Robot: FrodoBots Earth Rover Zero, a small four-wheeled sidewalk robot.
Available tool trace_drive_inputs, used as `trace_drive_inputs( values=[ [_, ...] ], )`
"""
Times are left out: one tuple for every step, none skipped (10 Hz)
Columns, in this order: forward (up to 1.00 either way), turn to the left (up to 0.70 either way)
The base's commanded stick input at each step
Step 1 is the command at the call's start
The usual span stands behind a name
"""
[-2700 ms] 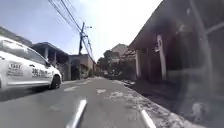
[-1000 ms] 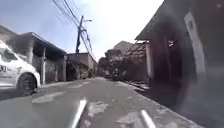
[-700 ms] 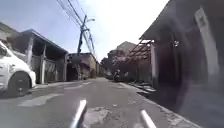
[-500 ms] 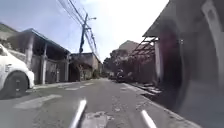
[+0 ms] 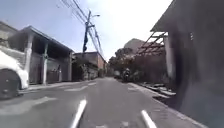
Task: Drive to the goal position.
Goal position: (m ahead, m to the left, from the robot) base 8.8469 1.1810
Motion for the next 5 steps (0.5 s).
trace_drive_inputs(
  values=[
    [1.0, -0.39],
    [1.0, -0.4],
    [1.0, -0.4],
    [1.0, -0.28],
    [1.0, -0.15]
  ],
)
